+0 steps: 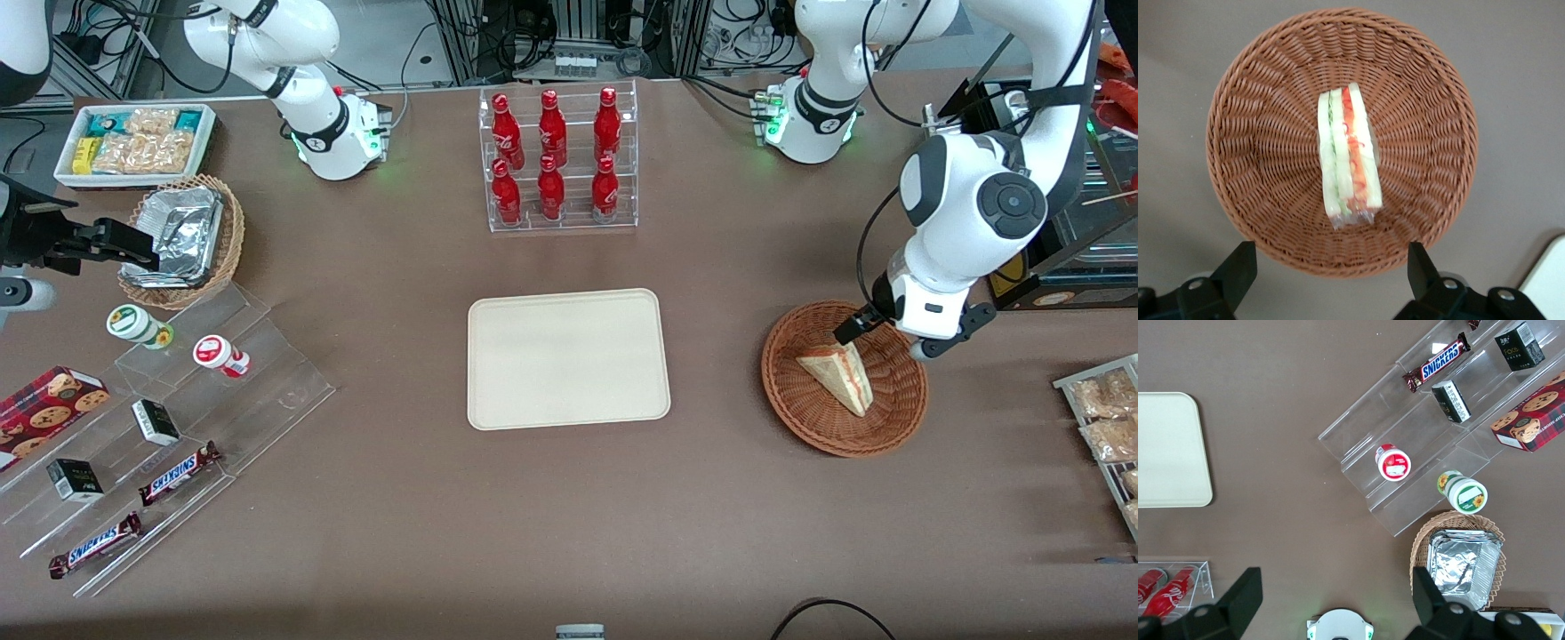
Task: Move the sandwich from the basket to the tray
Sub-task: 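Lower the open left gripper around the sandwich and close it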
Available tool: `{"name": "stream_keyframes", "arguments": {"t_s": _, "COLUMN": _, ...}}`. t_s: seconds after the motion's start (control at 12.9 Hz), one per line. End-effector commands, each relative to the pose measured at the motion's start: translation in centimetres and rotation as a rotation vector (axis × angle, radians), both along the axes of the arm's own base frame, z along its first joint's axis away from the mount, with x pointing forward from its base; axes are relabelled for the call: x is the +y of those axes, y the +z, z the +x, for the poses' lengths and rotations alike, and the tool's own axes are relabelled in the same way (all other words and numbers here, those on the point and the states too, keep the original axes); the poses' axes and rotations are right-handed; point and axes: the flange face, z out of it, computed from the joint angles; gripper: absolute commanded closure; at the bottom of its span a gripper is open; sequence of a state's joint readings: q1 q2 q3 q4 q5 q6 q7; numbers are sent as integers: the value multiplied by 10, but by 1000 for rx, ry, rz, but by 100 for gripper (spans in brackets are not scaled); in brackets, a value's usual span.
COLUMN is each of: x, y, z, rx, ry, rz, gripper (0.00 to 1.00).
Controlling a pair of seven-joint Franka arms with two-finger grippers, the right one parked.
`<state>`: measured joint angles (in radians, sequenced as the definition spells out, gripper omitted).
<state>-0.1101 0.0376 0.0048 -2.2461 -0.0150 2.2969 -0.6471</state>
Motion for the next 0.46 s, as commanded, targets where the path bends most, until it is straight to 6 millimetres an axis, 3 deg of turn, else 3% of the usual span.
{"name": "stream_keyframes", "arguments": {"t_s": 0.0, "x": 2, "y": -23, "z": 4, "rx": -3, "ry": 34, "rz": 10, "gripper": 0}}
{"name": "stream_keyframes", "arguments": {"t_s": 0.39, "x": 1, "y": -49, "z": 11, "rx": -18, "ry": 69, "rz": 8, "gripper": 0}}
